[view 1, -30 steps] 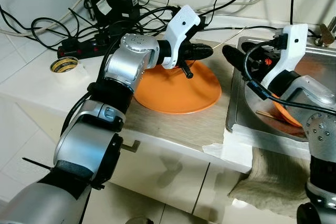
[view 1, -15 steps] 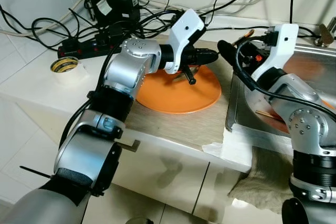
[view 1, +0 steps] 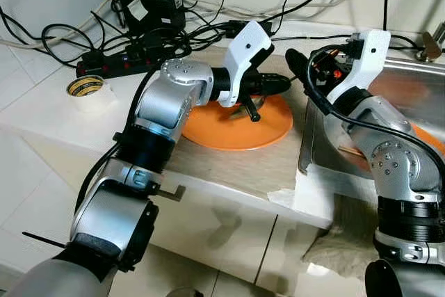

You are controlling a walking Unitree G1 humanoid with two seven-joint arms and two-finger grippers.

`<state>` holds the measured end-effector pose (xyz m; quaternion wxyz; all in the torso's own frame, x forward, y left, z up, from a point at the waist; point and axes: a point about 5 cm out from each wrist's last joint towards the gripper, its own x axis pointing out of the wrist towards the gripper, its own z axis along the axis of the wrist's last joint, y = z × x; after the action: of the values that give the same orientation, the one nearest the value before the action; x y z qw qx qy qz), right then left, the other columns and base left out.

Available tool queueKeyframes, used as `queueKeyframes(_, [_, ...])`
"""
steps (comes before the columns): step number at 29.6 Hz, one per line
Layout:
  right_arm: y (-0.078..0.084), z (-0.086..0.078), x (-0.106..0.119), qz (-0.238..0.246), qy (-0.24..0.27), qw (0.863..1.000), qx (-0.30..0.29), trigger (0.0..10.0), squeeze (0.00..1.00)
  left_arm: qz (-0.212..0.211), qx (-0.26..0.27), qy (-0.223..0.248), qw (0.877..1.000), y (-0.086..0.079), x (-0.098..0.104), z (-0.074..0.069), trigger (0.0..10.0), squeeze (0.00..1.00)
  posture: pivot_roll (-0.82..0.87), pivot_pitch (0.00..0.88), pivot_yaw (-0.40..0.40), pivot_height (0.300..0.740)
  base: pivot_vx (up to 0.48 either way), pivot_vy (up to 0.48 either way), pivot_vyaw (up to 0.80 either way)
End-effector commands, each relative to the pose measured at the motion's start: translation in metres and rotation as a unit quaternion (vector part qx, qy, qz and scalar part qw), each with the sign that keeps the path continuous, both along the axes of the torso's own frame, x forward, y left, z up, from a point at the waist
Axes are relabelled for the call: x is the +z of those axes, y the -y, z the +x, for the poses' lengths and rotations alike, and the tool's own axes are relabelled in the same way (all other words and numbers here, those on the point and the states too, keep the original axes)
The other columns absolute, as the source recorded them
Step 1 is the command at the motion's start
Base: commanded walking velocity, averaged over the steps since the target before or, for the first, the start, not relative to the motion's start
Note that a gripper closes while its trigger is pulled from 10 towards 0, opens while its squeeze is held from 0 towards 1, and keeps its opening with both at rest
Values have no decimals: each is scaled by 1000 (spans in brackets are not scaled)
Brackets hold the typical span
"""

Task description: Kitchen organization

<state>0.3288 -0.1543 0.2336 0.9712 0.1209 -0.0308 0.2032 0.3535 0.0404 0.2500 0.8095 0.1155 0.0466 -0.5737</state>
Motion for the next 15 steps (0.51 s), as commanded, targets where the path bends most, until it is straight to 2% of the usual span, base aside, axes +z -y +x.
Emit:
queueKeyframes(1, [-2, 3, -3, -15, -5, 1000, -4, 0, 0, -8, -12, 18, 1000, 3, 10, -3, 0, 0, -106, 0, 64, 740, 0, 0, 0])
queueKeyframes(7, [-4, 2, -8, -46, -13, 999, 7, 0, 0, -8, -9, 19, 1000, 3, 12, -3, 0, 0, -112, 0, 61, 740, 0, 0, 0])
queueKeyframes(15, [-3, 2, -11, -48, -25, 998, 6, 0, 0, -15, -10, 24, 1000, 5, 17, -3, 0, 0, -114, 0, 60, 740, 0, 0, 0])
